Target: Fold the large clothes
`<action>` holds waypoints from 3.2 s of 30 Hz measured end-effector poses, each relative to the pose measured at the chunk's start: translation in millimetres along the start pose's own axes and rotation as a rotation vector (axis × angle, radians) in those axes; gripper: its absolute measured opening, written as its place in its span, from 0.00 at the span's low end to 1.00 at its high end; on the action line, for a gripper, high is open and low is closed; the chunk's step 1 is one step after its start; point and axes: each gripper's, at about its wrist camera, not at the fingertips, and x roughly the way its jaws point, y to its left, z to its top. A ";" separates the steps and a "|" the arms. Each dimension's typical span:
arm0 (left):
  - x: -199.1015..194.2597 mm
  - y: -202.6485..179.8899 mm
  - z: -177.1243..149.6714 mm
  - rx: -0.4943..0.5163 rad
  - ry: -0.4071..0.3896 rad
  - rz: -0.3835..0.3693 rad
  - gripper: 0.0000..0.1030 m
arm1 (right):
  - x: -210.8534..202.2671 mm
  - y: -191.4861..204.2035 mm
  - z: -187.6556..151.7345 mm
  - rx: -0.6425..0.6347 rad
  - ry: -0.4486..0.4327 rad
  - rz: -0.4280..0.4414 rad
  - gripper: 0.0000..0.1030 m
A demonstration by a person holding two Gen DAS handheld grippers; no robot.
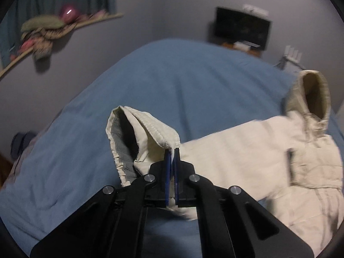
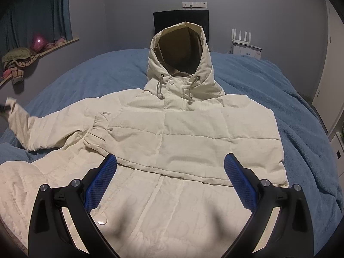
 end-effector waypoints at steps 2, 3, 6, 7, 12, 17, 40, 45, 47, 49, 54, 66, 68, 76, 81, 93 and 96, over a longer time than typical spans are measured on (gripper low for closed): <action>-10.8 -32.9 9.3 0.061 -0.040 -0.047 0.03 | -0.5 -0.3 0.1 0.001 0.003 0.004 0.93; -17.3 -50.6 12.7 0.095 -0.064 -0.068 0.03 | -0.4 0.3 0.4 0.003 0.005 0.007 0.93; -33.6 -97.0 19.3 0.177 -0.126 -0.136 0.03 | -2.7 1.8 0.8 0.000 0.000 0.012 0.93; -35.8 -107.6 21.5 0.192 -0.137 -0.159 0.03 | -3.3 2.7 0.8 -0.003 -0.002 0.011 0.93; -54.6 -190.8 27.9 0.326 -0.176 -0.299 0.03 | -0.8 5.1 -1.0 -0.006 0.007 0.015 0.93; -38.0 -286.2 9.2 0.492 -0.157 -0.381 0.03 | 3.1 4.4 -3.9 -0.008 0.017 0.011 0.93; 25.2 -306.7 -36.2 0.504 0.053 -0.531 0.72 | 29.5 22.6 -3.3 -0.030 0.109 0.086 0.93; 44.1 -254.9 -15.2 0.410 0.071 -0.375 0.72 | 54.7 48.7 19.9 -0.001 0.150 0.160 0.93; 59.9 -228.8 -16.1 0.355 0.094 -0.307 0.72 | 66.8 57.4 26.0 0.022 0.164 0.174 0.93; 73.9 -212.3 -20.2 0.309 0.124 -0.265 0.72 | 79.2 63.3 30.2 0.058 0.181 0.185 0.93; 114.0 -179.0 -19.8 0.156 0.227 -0.224 0.72 | 108.9 86.4 40.2 0.104 0.226 0.195 0.93; 139.5 -149.1 -22.4 0.007 0.296 -0.228 0.72 | 166.6 99.1 51.5 0.194 0.336 0.223 0.79; 139.8 -148.8 -22.3 0.014 0.297 -0.227 0.72 | 173.9 98.4 44.1 0.217 0.375 0.245 0.74; 142.9 -157.8 -25.5 0.057 0.295 -0.214 0.72 | 177.0 101.3 32.5 0.247 0.381 0.268 0.37; 142.7 -161.9 -27.1 0.079 0.292 -0.210 0.72 | 159.6 117.0 42.9 0.119 0.302 0.214 0.17; 121.5 -169.6 -22.8 0.125 0.193 -0.245 0.72 | 89.4 86.0 85.8 0.093 0.082 0.125 0.13; 116.8 -174.1 -22.1 0.142 0.167 -0.257 0.72 | 72.5 72.8 93.5 0.105 0.039 0.100 0.13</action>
